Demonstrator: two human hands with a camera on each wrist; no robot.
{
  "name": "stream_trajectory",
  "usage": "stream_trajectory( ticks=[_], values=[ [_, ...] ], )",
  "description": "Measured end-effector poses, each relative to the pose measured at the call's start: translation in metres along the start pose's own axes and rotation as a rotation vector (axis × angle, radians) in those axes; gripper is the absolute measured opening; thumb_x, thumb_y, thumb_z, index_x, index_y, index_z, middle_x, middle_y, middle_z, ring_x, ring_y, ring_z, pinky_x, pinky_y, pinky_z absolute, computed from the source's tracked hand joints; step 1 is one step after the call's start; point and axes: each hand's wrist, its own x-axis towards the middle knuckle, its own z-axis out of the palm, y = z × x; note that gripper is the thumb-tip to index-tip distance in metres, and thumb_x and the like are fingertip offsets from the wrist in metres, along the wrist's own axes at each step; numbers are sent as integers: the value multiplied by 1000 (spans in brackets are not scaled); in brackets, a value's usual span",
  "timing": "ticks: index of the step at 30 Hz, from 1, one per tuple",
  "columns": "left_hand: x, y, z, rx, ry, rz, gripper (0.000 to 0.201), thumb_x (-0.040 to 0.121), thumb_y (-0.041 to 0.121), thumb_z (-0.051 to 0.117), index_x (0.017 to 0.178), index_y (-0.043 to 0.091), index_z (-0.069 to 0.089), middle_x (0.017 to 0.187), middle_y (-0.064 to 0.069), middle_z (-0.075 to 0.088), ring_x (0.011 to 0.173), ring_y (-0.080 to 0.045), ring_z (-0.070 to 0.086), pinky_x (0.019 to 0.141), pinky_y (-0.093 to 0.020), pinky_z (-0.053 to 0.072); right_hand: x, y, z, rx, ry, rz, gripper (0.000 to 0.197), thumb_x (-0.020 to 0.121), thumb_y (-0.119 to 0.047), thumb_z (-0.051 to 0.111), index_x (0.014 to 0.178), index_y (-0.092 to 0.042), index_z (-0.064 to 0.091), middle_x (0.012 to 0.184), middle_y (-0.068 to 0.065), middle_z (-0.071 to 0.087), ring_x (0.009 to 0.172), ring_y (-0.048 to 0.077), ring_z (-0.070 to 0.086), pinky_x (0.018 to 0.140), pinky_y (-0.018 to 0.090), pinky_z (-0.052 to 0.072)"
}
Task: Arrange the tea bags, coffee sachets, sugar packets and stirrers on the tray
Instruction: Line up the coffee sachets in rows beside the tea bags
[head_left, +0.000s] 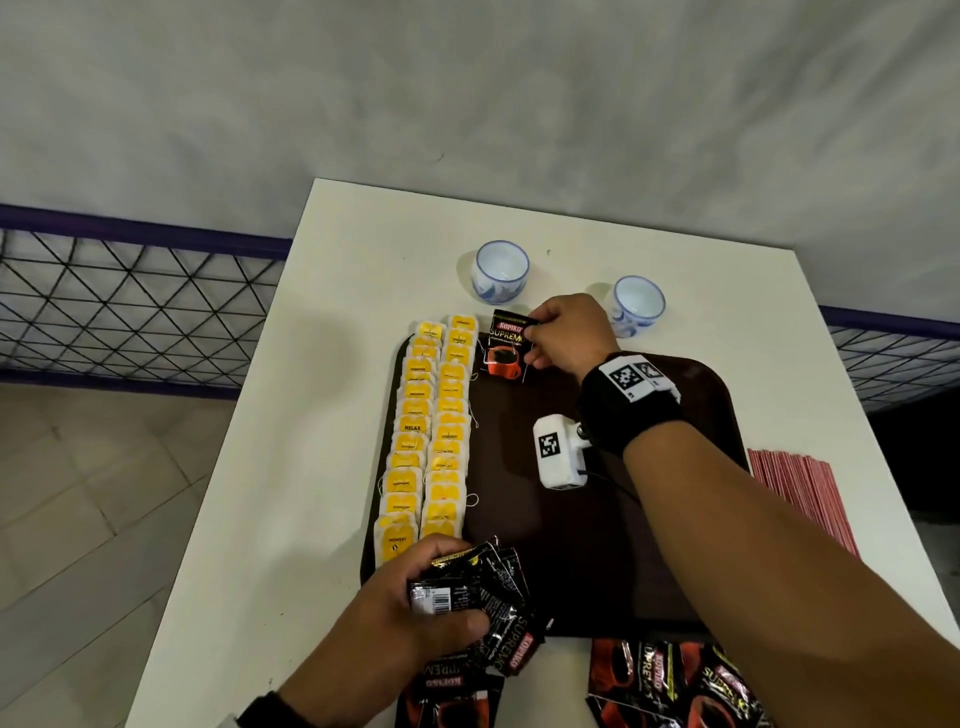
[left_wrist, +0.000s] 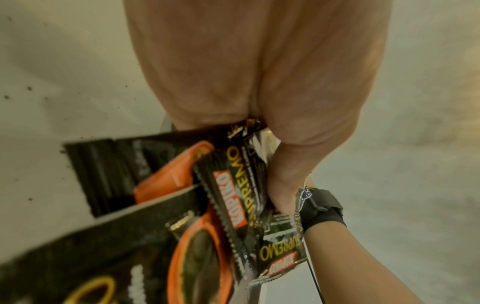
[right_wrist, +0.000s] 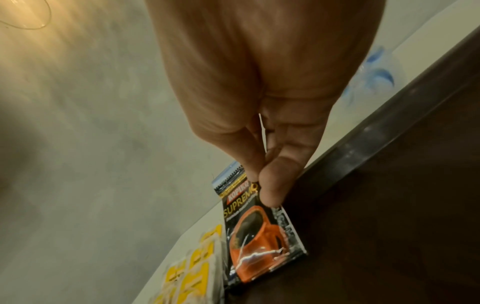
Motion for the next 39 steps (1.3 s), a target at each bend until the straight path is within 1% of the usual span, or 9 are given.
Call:
stream_trajectory(
  ticks=[8,13,16,19,21,26,32,37,39],
  values=[
    [2,-1,0,60,9,-16,42,79,7,84,113,27,69,108,4,76,100,-16,73,89,-35,61,9,-6,8,-51,-1,28,13,87,0,61,92,-12,63,62,15,71,62,30,74,68,42,63],
    [2,-1,0,68,3,6,42,79,10,85,100,43,71,110,6,75,102,-14,73,87,-32,60,9,-8,10,-56,12,35,12,88,0,61,95,-10,62,64,16,72,64,30,74,71,43,63],
    [3,-2,1,60,6,-1,41,78,9,85,106,36,71,109,5,76,101,-15,73,84,-30,61,9,-8,11,-53,11,38,10,87,0,62,92,-9,63,63,15,71,65,30,75,70,43,63],
    [3,-2,1,42,8,-18,44,77,9,85,113,26,69,109,5,76,100,-15,73,81,-28,60,10,-9,13,-56,20,29,7,87,-1,64,89,-7,65,63,14,71,65,30,74,66,40,63],
    [4,-1,1,43,9,-20,45,76,12,86,114,27,68,110,6,75,102,-15,73,81,-27,59,10,-9,13,-48,30,26,9,88,-1,64,96,-4,66,64,14,69,63,27,73,62,37,62],
    [4,0,-1,33,17,-10,44,78,11,84,116,26,67,111,9,75,102,-13,73,77,-23,59,12,-9,14,-31,41,27,7,87,-1,65,92,-6,65,63,13,68,65,29,72,65,39,61],
    [5,-3,-3,-8,16,-2,43,79,8,84,114,28,69,113,1,75,104,-21,73,87,-35,61,9,-8,13,8,53,20,16,87,2,64,78,-11,62,63,13,67,61,27,69,63,38,60],
    [6,2,-5,-56,26,27,42,80,4,82,109,32,72,114,-2,75,104,-22,73,88,-37,61,-5,-8,7,86,103,25,14,87,-1,64,100,-6,64,70,10,67,57,18,64,52,27,54],
    [8,7,-8,-79,38,30,44,81,3,80,116,26,70,114,-3,76,103,-24,74,86,-36,62,-23,-8,4,100,104,-19,10,88,-5,65,97,-9,65,75,9,68,59,15,64,46,23,48]
  ],
)
